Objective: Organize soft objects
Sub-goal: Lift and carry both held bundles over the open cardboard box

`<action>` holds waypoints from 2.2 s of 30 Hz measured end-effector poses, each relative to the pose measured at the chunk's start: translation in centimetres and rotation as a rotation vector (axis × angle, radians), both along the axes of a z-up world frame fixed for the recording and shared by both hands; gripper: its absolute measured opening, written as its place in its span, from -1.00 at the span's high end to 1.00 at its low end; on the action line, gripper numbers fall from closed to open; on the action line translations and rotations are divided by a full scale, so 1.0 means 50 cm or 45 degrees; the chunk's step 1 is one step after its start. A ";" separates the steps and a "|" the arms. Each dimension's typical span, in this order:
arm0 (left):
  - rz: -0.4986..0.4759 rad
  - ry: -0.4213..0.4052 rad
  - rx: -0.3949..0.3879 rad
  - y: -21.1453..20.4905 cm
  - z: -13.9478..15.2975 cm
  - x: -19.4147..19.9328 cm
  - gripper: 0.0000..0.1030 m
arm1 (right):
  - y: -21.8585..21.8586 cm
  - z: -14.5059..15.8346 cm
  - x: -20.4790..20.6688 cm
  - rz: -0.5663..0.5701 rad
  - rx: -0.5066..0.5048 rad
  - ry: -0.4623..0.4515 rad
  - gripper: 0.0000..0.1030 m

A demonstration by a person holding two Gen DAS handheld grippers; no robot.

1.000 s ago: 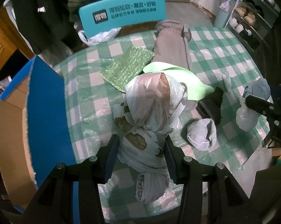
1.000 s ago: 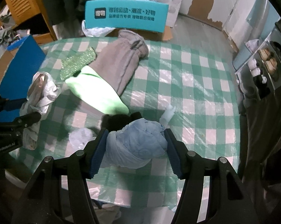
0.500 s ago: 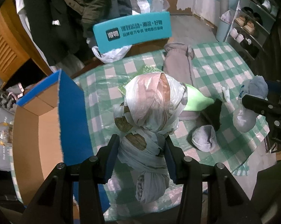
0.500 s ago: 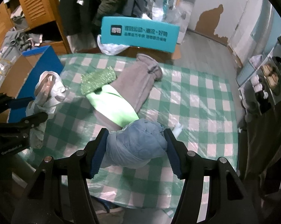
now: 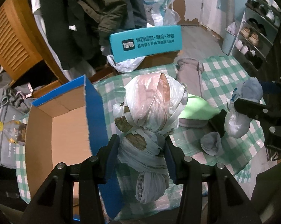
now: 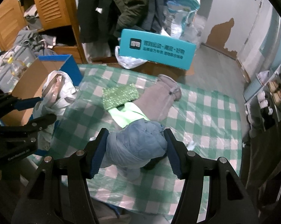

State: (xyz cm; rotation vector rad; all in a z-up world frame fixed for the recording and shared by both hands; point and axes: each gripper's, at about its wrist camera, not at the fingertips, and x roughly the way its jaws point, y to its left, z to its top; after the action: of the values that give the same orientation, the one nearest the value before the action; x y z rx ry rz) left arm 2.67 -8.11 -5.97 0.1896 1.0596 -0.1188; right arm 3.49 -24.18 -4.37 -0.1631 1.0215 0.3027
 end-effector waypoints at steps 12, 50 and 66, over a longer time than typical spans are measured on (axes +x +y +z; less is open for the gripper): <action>0.060 -0.069 0.035 0.056 0.031 -0.020 0.08 | 0.079 0.025 0.016 0.075 0.023 -0.020 -0.17; 0.362 -0.069 -0.030 0.338 0.023 -0.052 0.08 | 0.397 0.038 0.048 0.366 0.054 0.007 -0.17; 0.431 -0.019 -0.002 0.392 -0.005 -0.057 0.07 | 0.502 0.010 0.043 0.461 0.045 0.055 -0.17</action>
State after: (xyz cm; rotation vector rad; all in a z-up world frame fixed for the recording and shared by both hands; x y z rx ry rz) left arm -0.17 11.47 -6.22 0.0078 1.0625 0.1863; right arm 5.64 0.90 -3.86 -0.3119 1.0267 0.6552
